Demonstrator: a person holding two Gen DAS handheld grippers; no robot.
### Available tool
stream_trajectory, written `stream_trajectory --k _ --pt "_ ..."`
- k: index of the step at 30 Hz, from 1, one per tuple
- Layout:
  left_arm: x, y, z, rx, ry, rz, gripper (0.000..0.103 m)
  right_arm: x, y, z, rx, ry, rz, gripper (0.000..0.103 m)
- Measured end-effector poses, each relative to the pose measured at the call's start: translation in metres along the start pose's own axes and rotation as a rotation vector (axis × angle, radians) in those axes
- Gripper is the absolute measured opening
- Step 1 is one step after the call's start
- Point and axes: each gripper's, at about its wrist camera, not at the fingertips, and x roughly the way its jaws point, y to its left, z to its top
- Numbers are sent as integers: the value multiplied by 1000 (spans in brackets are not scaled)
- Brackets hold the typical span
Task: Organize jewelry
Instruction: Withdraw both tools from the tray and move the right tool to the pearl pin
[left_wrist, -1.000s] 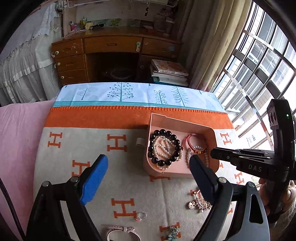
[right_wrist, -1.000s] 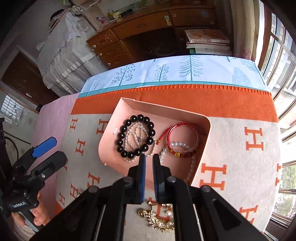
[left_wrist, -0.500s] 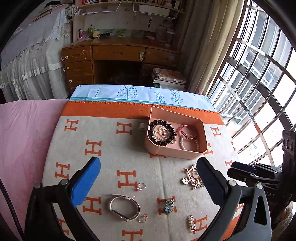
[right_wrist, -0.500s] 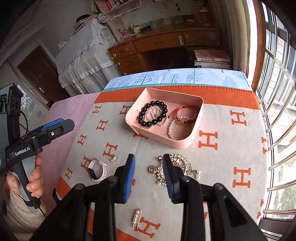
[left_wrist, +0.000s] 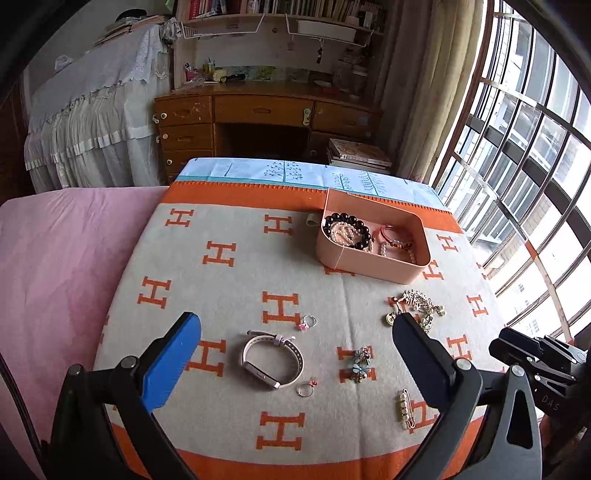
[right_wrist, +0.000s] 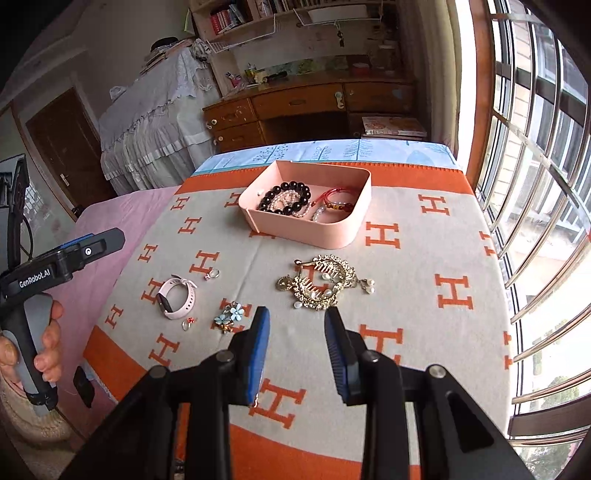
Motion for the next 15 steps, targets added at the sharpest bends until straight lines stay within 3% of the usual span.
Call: stream_trajectory --k 7,15 --pt "4 13 -25 -7 -8 98 102 4 27 -32 -115 -31 -78 31" --pt "24 38 -56 -105 45 86 100 39 49 -65 -159 117 37 31"
